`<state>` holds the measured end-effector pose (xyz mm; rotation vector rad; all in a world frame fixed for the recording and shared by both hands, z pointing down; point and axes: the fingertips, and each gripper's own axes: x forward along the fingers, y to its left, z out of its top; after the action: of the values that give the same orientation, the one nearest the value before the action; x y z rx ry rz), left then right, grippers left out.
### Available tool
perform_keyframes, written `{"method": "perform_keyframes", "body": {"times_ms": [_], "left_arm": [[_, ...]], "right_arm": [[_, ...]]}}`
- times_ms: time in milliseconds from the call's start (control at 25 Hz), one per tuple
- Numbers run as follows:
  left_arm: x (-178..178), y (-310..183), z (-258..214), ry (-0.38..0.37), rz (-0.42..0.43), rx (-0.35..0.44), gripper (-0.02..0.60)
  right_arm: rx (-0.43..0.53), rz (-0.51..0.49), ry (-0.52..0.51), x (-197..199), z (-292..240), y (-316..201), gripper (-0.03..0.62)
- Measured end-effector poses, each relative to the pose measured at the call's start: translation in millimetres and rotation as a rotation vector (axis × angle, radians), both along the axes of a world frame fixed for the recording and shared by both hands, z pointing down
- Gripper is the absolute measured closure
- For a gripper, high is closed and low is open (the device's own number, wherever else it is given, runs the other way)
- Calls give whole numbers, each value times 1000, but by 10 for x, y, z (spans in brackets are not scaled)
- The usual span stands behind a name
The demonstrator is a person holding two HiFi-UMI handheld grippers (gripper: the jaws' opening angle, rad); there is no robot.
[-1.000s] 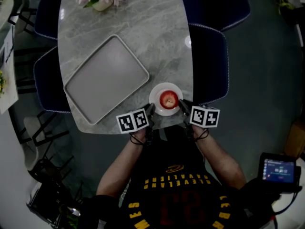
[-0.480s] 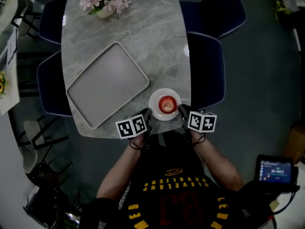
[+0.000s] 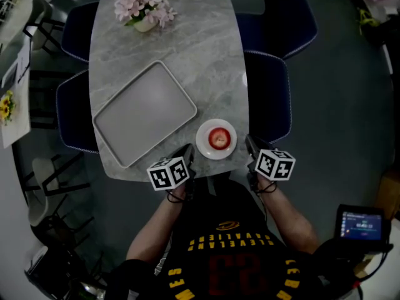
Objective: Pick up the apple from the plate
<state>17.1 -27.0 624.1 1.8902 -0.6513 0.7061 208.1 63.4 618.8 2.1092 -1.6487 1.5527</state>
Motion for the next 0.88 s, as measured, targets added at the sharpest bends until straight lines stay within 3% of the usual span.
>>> {"method": "perform_keyframes", "body": {"times_ms": [280, 600, 880], "left_arm": [[236, -12, -753, 100, 55, 194, 581], [465, 123, -1787, 228, 72, 438, 581], [500, 367, -2336, 294, 61, 568, 581]], "right_arm": [[173, -90, 71, -166, -682, -214, 588], [457, -185, 208, -441, -1797, -362, 588], [590, -246, 292, -627, -2381, -222, 588]]}}
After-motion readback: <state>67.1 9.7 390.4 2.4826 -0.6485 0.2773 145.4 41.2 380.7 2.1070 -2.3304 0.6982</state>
